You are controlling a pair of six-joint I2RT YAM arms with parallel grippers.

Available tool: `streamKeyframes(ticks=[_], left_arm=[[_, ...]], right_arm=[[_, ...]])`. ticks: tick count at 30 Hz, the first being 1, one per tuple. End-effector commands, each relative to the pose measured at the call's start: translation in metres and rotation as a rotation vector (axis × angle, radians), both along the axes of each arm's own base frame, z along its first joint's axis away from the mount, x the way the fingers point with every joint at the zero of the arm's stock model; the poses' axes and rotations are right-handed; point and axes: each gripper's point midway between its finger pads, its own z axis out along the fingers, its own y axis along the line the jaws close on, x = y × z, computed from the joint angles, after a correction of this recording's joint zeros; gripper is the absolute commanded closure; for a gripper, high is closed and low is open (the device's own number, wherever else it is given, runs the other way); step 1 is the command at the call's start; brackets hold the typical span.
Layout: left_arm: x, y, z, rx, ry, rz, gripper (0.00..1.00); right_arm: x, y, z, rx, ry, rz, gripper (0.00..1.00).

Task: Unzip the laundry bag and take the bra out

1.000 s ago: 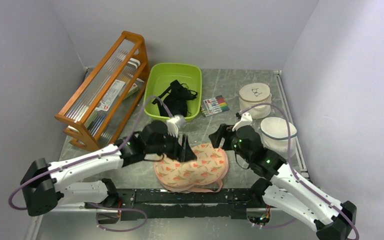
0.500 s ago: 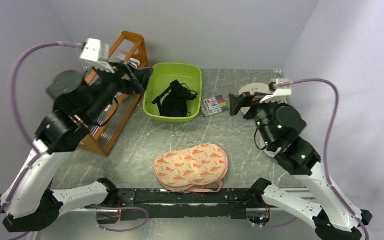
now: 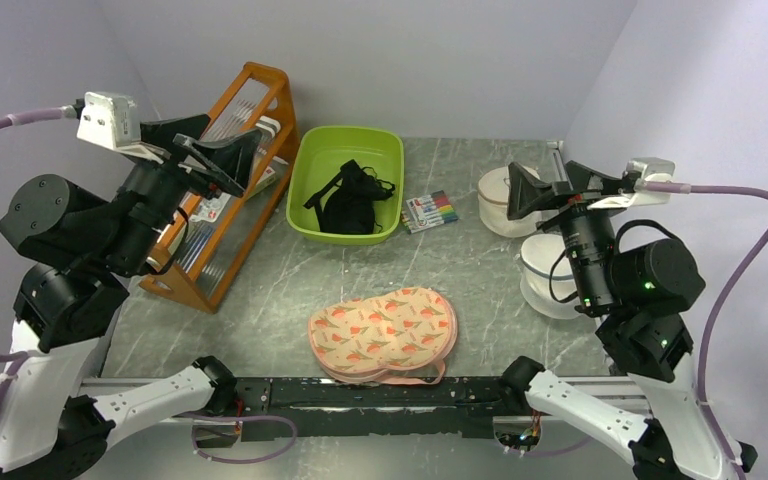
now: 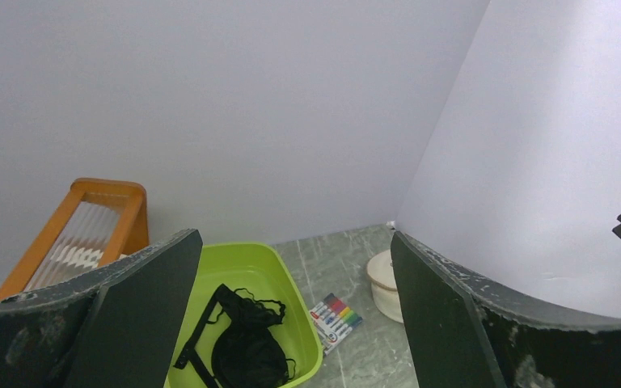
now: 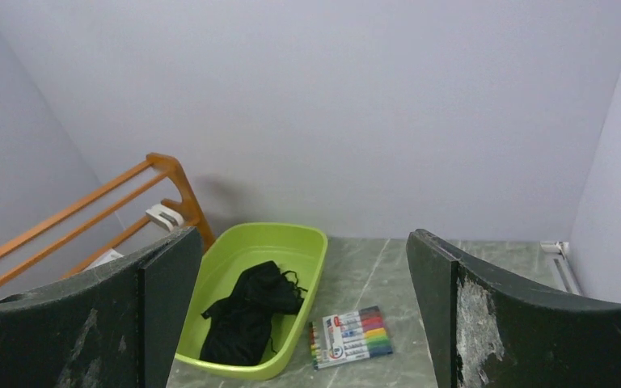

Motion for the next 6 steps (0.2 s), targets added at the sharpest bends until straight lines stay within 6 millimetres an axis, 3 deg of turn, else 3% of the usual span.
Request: streamKeyframes(ticks=[1,6], left_arm=[[0.0047,0.0013,0.0003,0.011,-0.011,0.024,0.01],[0.0090,-0.0069,-0.0035,0.028,0.015,0.005,0.01]], right_arm=[[0.0040,-0.0062,-0.0012,-0.006,0.006,-0.046,0.00],[0.0084,-0.0030,-0.0079,-0.009,0.029,-0.049,0.00]])
